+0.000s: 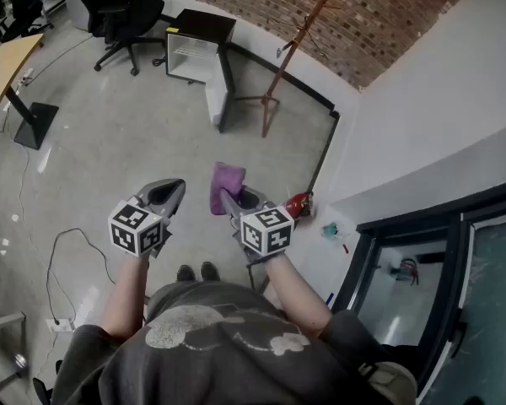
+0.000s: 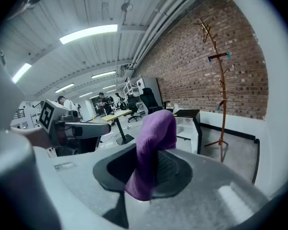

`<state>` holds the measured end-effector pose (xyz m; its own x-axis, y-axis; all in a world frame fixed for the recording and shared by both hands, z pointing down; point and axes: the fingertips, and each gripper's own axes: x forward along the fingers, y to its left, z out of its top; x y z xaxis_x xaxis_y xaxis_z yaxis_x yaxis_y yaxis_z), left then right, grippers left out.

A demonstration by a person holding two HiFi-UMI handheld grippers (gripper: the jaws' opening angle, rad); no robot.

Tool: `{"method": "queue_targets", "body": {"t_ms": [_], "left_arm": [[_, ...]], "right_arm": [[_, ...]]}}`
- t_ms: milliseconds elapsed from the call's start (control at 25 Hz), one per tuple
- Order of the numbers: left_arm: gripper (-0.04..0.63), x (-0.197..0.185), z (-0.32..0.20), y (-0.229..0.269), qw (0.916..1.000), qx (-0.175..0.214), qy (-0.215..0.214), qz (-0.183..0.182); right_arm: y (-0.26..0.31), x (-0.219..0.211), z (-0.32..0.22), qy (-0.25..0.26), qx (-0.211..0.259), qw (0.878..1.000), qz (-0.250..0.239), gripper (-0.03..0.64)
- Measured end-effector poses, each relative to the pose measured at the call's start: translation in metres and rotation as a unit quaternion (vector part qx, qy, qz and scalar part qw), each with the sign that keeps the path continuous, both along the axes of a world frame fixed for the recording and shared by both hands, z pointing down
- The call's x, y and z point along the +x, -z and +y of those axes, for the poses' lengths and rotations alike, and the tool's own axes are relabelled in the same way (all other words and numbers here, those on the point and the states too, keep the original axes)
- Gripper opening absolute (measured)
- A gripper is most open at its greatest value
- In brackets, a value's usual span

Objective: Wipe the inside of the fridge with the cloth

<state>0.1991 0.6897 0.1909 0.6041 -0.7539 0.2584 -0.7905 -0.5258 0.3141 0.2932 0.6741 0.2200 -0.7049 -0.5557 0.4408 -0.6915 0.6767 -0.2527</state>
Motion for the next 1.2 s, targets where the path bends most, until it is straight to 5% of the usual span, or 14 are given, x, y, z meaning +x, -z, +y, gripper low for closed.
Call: {"method": "queue_targets", "body": {"t_ms": [760,1200], "left_arm": [[0.017,-0.010,0.013,-0.008,0.9997,-0.016,0.014,-0.007],[0.017,-0.059,0.034,-0.024,0.9989,-0.034,0.032,0.002]], "right_arm": [[-0.009,-0.012,-0.001,0.009,-0.014,1.000,-0.002,0.071],[-0.020,-0.049,0.010,0.003,-0.023,1.000,-0.002,0.072]]}}
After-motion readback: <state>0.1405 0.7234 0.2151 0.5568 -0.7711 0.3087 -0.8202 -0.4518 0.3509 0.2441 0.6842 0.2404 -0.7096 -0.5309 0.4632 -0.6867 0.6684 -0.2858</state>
